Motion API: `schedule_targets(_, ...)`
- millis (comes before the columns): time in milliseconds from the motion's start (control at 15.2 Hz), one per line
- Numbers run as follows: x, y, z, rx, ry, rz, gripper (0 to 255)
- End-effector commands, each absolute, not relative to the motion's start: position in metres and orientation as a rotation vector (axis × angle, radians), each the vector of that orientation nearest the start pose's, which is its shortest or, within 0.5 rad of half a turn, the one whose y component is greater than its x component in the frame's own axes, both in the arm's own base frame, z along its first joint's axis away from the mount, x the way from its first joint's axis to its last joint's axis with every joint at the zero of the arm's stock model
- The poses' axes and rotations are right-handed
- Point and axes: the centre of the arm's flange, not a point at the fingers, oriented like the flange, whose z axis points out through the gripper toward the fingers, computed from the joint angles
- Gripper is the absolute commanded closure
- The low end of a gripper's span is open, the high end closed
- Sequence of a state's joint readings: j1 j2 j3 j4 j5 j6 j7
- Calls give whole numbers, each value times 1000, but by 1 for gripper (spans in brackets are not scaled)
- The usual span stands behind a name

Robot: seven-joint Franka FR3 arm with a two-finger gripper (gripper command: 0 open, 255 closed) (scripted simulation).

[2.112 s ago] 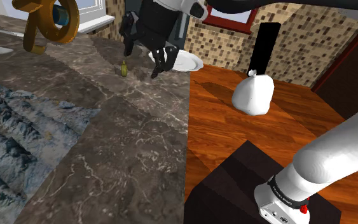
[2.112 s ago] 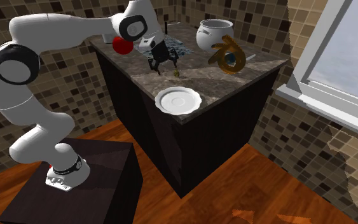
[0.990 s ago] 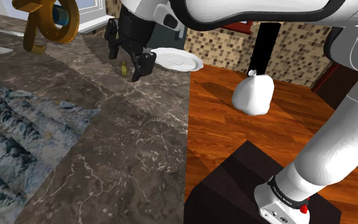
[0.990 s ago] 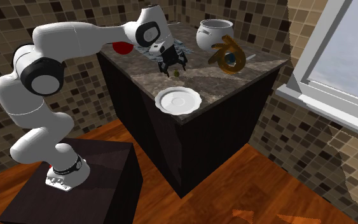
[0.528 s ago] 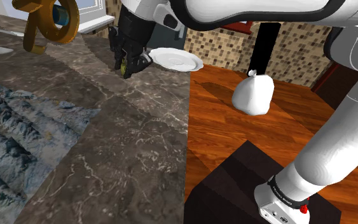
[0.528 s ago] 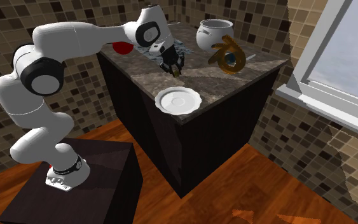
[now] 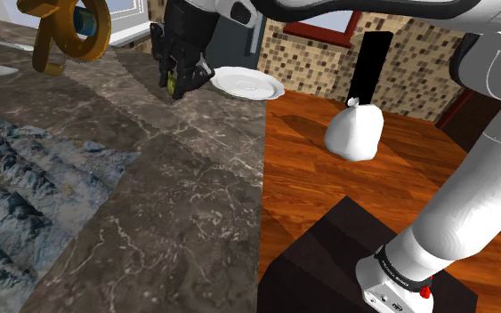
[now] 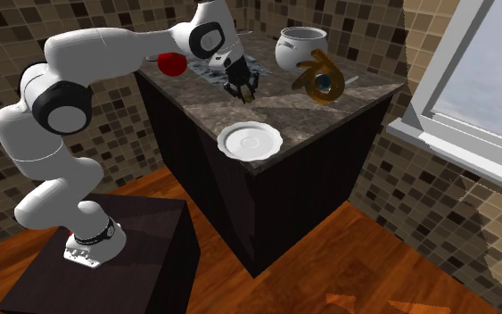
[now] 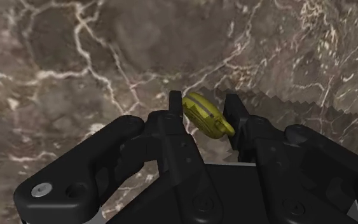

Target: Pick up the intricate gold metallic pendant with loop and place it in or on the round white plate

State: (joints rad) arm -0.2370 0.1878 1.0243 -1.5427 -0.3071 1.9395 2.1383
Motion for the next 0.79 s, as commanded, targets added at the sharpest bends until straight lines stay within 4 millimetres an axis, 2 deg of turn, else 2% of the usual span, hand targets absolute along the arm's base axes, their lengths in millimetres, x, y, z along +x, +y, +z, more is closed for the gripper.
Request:
schedule_targets(0,485,387,625,-2255,1742,-251,255)
schedule_targets(726,485,387,680,-2255,1742,-251,255)
